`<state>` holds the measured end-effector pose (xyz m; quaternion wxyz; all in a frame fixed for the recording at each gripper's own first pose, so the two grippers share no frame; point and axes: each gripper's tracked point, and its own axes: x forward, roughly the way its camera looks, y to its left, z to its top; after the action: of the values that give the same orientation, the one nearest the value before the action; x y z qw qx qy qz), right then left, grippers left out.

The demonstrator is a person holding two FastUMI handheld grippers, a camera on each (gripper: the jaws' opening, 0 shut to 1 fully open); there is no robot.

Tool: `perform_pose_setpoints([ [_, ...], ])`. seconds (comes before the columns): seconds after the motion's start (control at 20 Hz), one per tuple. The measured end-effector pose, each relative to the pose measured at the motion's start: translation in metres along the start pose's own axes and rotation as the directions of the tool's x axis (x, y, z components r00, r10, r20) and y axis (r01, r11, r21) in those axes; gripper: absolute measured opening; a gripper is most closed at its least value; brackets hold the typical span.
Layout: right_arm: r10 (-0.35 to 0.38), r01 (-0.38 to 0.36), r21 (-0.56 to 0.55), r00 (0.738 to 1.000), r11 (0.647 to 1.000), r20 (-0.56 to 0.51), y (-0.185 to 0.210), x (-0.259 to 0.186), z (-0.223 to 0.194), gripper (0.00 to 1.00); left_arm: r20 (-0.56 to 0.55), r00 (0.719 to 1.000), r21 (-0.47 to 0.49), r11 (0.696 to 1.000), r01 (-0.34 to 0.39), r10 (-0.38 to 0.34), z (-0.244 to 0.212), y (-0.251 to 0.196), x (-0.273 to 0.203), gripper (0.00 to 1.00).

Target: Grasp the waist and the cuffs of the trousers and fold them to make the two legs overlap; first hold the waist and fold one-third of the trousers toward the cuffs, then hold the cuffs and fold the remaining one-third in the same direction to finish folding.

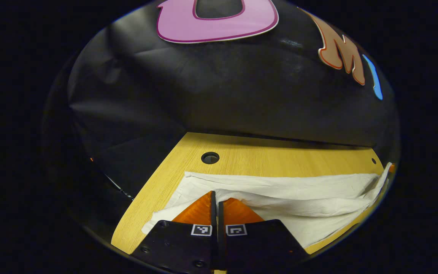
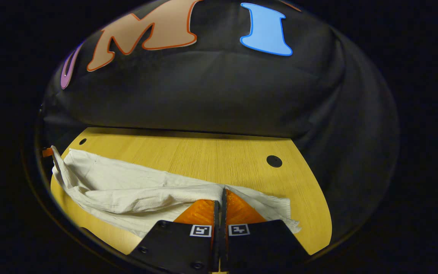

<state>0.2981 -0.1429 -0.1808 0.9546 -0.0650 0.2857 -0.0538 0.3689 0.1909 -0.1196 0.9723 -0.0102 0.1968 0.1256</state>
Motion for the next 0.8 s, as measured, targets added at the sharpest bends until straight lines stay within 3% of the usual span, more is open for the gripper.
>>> perform_pose_setpoints([
  [0.25, 0.027, -0.026, 0.109, 1.0, 0.994, -0.009, 0.007, 0.062, -0.004, 0.04, 0.002, 0.999, 0.016, 0.998, -0.053, 0.053, -0.003, 0.002, 0.052, 0.0],
  [0.35, 0.042, -0.038, 0.148, 0.999, 0.988, -0.024, 0.008, 0.077, -0.012, 0.07, -0.016, 0.999, 0.023, 0.999, -0.031, 0.032, -0.011, -0.005, 0.06, 0.06],
  [0.4, 0.05, -0.044, 0.163, 0.998, 0.986, -0.033, 0.01, 0.08, -0.015, 0.15, -0.034, 0.999, 0.018, 1.0, -0.014, 0.015, -0.017, -0.009, 0.063, 0.14],
  [0.45, 0.053, -0.047, 0.173, 0.998, 0.984, -0.03, 0.009, 0.084, -0.015, 0.17, -0.045, 0.999, 0.002, 1.0, 0.002, -0.002, -0.019, -0.013, 0.06, 0.19],
  [0.5, 0.066, -0.06, 0.181, 0.997, 0.982, -0.026, 0.01, 0.085, -0.014, 0.17, -0.041, 0.999, -0.022, 1.0, 0.016, -0.017, -0.019, -0.017, 0.059, 0.34],
  [0.55, 0.087, -0.082, 0.186, 0.996, 0.979, -0.02, 0.011, 0.082, -0.013, 0.44, -0.028, 0.999, -0.047, 0.999, 0.021, -0.022, -0.017, -0.024, 0.059, 0.43],
  [0.65, 0.077, -0.075, 0.187, 0.997, 0.979, -0.004, 0.0, 0.07, -0.009, 0.97, 0.03, 1.0, -0.06, 0.998, 0.011, -0.009, -0.005, -0.024, 0.049, 0.78],
  [0.7, 0.059, -0.06, 0.179, 0.998, 0.982, 0.009, -0.011, 0.061, -0.007, 0.96, 0.049, 0.999, -0.056, 0.998, 0.021, -0.018, 0.001, -0.026, 0.042, 0.95],
  [0.8, 0.018, -0.024, 0.191, 0.999, 0.981, 0.037, -0.04, 0.038, -0.004, 0.97, 0.066, 0.997, -0.048, 0.998, 0.037, -0.034, 0.01, -0.03, 0.024, 0.95],
])
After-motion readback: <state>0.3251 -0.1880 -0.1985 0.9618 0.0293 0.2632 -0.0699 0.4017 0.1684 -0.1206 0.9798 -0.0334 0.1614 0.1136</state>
